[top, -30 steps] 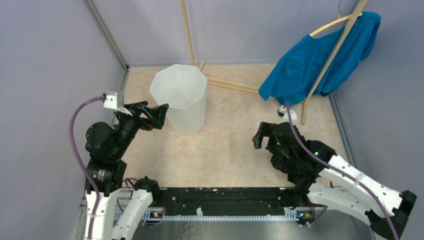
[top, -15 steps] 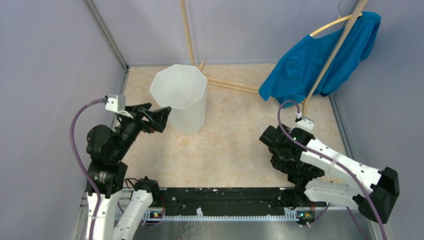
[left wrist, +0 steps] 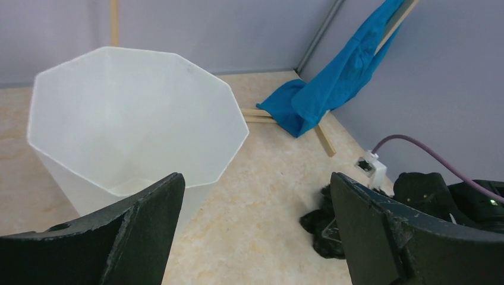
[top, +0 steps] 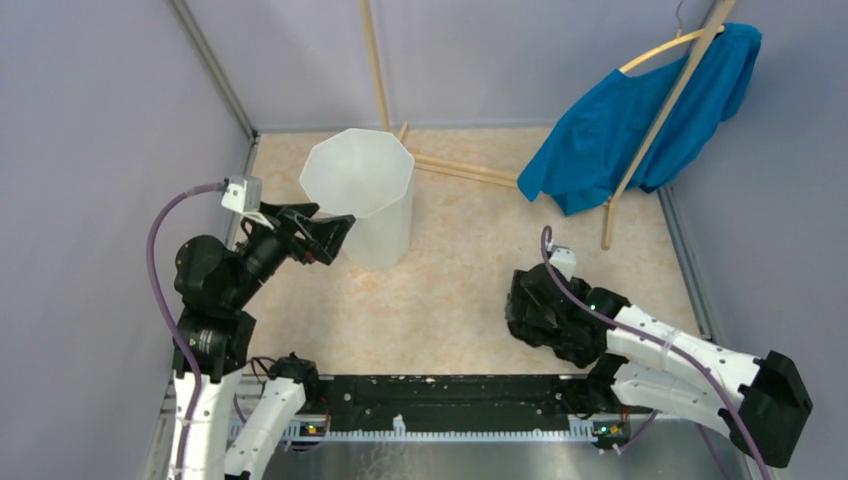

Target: Put the trash bags into the trash bin

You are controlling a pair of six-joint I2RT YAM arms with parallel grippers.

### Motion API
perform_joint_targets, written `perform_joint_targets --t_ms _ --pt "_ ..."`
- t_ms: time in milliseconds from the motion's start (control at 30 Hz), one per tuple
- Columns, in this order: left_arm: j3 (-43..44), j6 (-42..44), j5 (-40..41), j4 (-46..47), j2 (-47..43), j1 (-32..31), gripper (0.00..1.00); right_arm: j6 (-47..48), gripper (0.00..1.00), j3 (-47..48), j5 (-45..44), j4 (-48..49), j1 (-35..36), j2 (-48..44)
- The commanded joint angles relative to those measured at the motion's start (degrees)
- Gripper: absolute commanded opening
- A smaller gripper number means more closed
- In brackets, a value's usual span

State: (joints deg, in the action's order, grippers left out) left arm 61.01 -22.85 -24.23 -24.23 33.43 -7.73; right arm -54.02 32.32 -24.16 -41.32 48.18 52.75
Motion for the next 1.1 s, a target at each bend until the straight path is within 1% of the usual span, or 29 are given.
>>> perform_joint_targets --t_ms 0,100,167,267,367,400,500,567,667,733,800,867,933,1000,1067 --pt "0.4 -2.9 -8.2 3.3 2.3 0.3 0.99 16.0 0.81 -3.3 18.2 24.5 -0.3 -4.7" --pt "-2.5 -6.3 -13.4 6.4 2.9 0.3 0.99 18.0 0.48 -2.6 19.1 27.7 -0.3 -3.9" --pt "-4.6 -9.3 -17.7 9.6 3.7 0.3 0.99 19.1 0.31 -0.9 20.6 29.7 -0.4 -1.2" --pt "-7.1 -14.3 -22.8 16.2 4.8 0.2 0.99 20.2 0.16 1.9 24.8 34.8 -0.4 4.6" --pt "-8.3 -17.3 -23.8 19.4 4.9 -0.3 0.99 20.7 0.02 5.8 31.0 39.7 -0.4 8.9" --pt "-8.5 -17.5 -23.3 19.4 4.8 -0.8 0.99 20.7 0.00 6.7 32.7 40.8 -0.4 9.6" --pt "-10.0 -17.7 -21.3 19.5 4.9 -3.8 0.99 20.6 0.00 8.4 37.9 47.0 -0.7 10.7" --pt "-11.5 -16.8 -17.9 18.9 5.3 -8.1 0.99 20.3 0.00 8.7 41.0 49.1 -1.3 10.5" --pt "-12.2 -13.5 -5.8 16.2 8.0 -19.6 0.99 20.5 0.00 8.2 42.6 48.5 -3.0 9.3" --pt "-11.6 -11.3 1.3 14.7 10.1 -28.2 0.99 19.9 0.00 6.1 44.9 49.2 -5.4 7.7" --pt "-11.0 -9.3 6.5 14.4 11.3 -33.0 0.99 18.3 0.00 3.3 48.9 51.4 -8.4 5.3" --pt "-10.9 -7.6 10.3 13.9 11.9 -35.4 0.99 15.6 0.00 -0.1 53.5 55.2 -11.9 2.9" --pt "-11.7 -6.4 12.2 12.8 12.4 -36.3 0.99 12.4 0.00 -2.9 58.0 58.9 -15.4 1.3" --pt "-13.3 -6.1 13.0 12.4 12.6 -36.6 0.99 10.9 0.00 -4.3 61.6 61.0 -16.9 0.3" --pt "-14.9 -6.4 12.9 12.7 13.0 -36.7 0.99 10.7 0.00 -4.3 63.6 61.1 -17.1 -0.3"
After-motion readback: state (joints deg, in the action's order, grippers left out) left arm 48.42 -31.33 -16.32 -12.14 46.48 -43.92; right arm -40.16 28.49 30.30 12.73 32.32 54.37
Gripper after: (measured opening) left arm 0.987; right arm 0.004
